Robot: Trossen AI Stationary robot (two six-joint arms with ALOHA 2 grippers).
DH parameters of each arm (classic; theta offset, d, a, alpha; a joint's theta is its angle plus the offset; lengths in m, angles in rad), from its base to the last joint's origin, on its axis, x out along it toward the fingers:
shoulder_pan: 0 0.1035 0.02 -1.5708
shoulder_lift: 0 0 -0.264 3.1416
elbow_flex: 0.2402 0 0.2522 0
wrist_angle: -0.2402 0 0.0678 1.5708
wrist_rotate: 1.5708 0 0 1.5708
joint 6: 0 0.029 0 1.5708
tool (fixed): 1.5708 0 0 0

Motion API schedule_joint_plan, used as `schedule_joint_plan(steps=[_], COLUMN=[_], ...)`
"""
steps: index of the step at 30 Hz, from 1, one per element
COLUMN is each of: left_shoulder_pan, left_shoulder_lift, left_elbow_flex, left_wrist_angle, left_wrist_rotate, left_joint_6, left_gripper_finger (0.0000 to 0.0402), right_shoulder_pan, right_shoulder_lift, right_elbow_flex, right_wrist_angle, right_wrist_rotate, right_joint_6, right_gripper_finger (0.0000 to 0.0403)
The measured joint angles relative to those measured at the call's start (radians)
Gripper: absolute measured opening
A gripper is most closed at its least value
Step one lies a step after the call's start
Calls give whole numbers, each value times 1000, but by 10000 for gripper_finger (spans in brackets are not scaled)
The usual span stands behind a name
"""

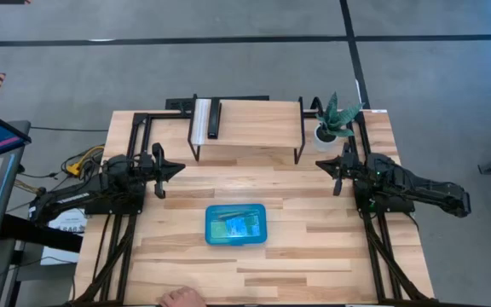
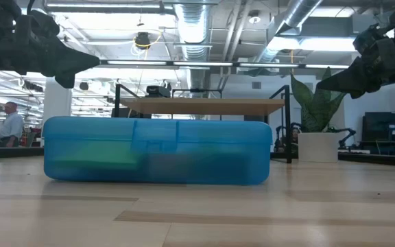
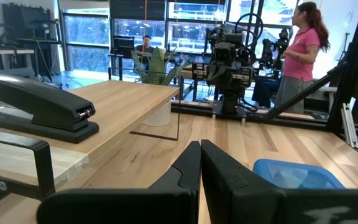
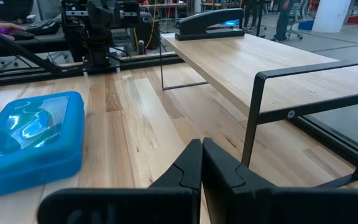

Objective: Pack school essentials
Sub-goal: Return to Home Position

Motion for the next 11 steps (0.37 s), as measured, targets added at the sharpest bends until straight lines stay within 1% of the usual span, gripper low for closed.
schedule_joint_plan(steps=[11], left_shoulder_pan=[0], left_shoulder_lift=[0], left_elbow_flex=[0], left_wrist_angle=[0], left_wrist_rotate=[0], left_joint_6=[0], left_gripper_finger=[0], right_shoulder_pan=[0], right_shoulder_lift=[0], right_elbow_flex=[0], right_wrist_angle=[0], right_wrist_rotate=[0], right_joint_6=[0], right_gripper_finger=[29])
